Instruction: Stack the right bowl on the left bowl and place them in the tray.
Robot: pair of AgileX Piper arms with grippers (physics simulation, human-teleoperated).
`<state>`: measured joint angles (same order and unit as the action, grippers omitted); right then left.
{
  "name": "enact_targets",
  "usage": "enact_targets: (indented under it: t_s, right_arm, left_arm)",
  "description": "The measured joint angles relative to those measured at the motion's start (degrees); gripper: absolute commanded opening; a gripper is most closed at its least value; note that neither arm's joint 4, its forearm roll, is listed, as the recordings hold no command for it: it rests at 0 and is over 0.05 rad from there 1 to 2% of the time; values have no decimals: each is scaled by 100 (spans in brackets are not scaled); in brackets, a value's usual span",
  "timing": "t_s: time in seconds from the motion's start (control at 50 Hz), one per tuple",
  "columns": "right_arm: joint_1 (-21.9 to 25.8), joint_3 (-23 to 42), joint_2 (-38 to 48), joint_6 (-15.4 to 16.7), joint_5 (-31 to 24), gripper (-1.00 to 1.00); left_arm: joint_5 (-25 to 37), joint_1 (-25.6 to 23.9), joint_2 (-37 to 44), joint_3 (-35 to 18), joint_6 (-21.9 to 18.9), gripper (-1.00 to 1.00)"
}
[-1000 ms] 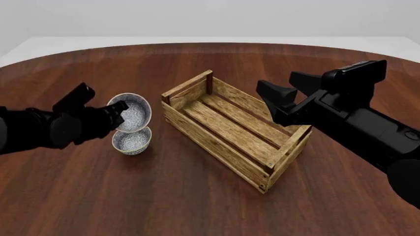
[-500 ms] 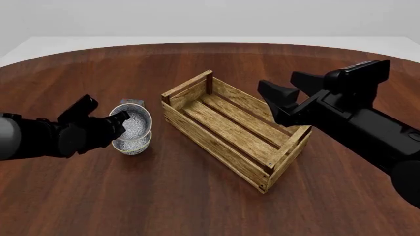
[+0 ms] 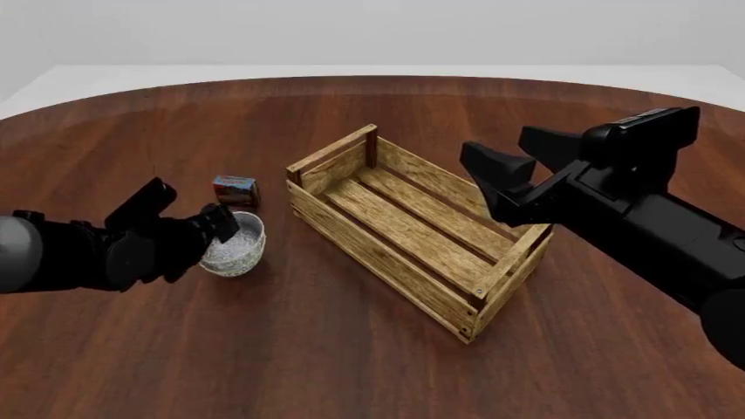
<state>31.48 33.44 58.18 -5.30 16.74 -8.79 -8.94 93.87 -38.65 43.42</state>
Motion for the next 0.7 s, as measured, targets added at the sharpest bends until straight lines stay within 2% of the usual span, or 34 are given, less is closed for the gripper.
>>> enact_targets:
  t_s: [0.34, 0.7]
  right_arm:
    - [4, -6, -26, 5, -9, 100]
    - [13, 10, 47, 23, 17, 100]
  left_arm:
    - [158, 17, -220, -40, -101, 100]
    - [670, 341, -780, -404, -905, 100]
